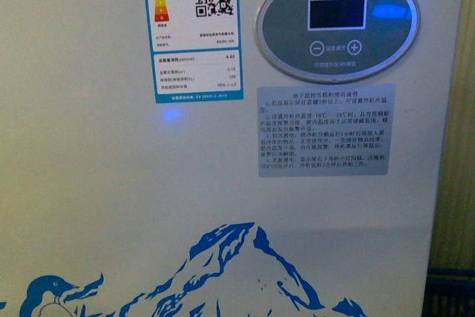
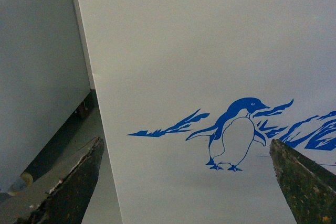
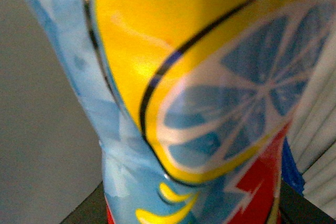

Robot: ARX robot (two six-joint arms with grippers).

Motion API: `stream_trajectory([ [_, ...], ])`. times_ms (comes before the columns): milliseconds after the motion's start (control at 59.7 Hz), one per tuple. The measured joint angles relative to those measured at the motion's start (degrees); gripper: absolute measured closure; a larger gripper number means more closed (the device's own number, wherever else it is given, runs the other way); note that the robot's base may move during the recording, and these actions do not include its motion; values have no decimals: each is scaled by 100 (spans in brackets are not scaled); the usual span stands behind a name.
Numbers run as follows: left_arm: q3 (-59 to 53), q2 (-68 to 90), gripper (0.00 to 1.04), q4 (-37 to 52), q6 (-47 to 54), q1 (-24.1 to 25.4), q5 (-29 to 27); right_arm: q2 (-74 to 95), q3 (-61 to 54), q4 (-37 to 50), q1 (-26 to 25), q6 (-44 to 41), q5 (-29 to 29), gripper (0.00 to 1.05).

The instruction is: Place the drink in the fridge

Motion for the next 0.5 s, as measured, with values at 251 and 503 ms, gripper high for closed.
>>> stream_trajectory([
  [251,0,-2,8,0,0,0,0,-1829,-166,-903,-190,706,-461,61],
  [503,0,-2,8,0,0,0,0,-2938,-361,-1196,-549,1019,-616,61],
])
